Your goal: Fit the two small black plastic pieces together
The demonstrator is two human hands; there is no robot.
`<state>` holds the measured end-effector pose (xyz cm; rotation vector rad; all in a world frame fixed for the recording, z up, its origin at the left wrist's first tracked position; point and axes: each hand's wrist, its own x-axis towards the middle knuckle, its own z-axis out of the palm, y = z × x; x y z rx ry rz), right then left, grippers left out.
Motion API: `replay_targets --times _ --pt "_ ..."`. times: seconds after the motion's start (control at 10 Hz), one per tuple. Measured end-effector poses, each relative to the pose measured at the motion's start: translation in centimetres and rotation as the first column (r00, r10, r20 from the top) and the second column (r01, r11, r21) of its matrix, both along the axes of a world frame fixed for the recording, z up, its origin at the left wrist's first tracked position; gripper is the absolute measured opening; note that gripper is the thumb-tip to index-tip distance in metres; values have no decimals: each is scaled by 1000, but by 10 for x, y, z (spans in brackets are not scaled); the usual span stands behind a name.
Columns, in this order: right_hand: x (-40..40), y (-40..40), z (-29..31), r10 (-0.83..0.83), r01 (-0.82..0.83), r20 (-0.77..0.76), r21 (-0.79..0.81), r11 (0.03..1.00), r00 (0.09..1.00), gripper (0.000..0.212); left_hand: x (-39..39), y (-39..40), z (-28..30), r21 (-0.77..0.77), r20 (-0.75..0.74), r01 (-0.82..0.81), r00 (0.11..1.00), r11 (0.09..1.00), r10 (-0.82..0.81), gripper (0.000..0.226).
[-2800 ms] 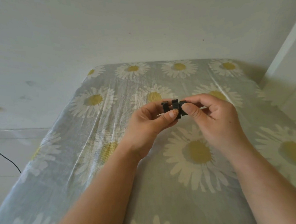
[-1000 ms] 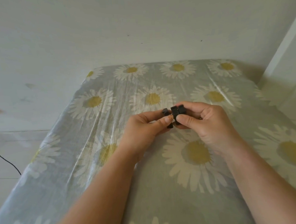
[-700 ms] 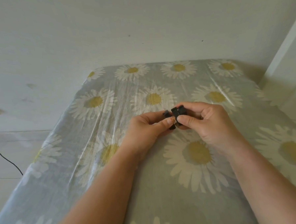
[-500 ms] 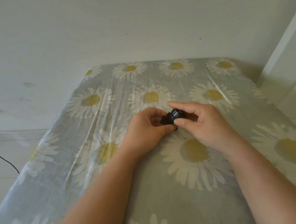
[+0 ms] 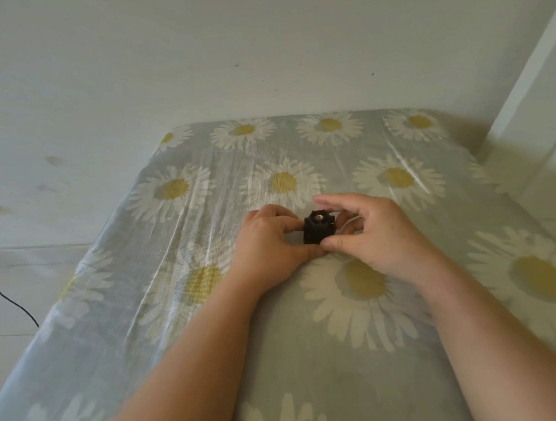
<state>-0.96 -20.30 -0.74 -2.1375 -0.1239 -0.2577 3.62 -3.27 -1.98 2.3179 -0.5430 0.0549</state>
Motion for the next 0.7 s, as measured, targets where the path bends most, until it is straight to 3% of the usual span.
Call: replay_targets --times 0.1,0.2,0.4,0.5,0.6,0.7 --pt "0 -6 0 51 -35 -71 210 977 996 61 -2 0 1 8 -6 -8 1000 1000 8 48" --pt "2 -7 -4 -4 44 -110 355 934 994 53 -2 1 1 24 -9 -10 1000 1000 10 63" --pt "3 -1 -9 -139 155 -68 428 891 988 43 -2 2 10 -68 -118 75 990 995 -82 78" --pt "5 0 -8 -188 211 -94 436 875 978 31 -7 3 16 -299 -227 33 968 954 -104 76" --pt "4 1 3 -231 269 -139 444 855 963 23 -7 5 27 -440 -331 -139 943 887 -16 59" --pt "-3 0 17 -286 323 -152 392 861 946 25 -12 10 39 -498 -300 -207 952 842 57 38"
